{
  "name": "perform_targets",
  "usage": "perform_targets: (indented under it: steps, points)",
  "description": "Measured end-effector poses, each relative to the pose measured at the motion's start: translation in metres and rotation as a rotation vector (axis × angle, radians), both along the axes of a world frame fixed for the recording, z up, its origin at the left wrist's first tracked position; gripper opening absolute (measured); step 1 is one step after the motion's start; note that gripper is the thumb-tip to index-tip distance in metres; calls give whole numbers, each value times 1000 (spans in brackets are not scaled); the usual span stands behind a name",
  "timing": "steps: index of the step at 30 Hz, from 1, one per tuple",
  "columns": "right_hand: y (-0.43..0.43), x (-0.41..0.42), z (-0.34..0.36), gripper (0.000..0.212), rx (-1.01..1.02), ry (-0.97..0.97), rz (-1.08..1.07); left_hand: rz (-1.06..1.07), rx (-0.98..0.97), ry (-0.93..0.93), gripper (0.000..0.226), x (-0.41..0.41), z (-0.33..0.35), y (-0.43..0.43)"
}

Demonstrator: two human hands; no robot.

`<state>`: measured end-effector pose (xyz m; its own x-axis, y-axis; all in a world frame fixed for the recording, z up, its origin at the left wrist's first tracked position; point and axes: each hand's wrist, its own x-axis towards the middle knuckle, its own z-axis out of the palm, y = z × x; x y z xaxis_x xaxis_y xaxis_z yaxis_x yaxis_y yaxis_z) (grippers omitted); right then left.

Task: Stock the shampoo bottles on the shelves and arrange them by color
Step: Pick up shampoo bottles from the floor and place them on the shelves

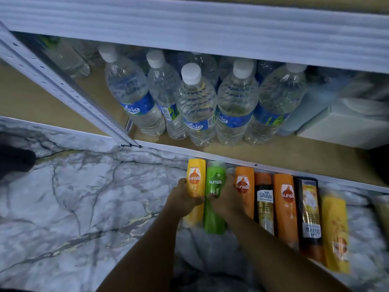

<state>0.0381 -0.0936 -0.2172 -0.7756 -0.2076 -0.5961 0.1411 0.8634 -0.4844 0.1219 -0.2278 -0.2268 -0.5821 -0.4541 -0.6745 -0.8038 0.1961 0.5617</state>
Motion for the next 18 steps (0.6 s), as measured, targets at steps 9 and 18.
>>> perform_targets:
  steps: [9,18]
  points:
    - [19,3,14,72,-220,-286,-82,74,77,122,72,17,28,11]
    - [62,4,125,55,-586,-104,-37,-26,56,454,68,20,138,19]
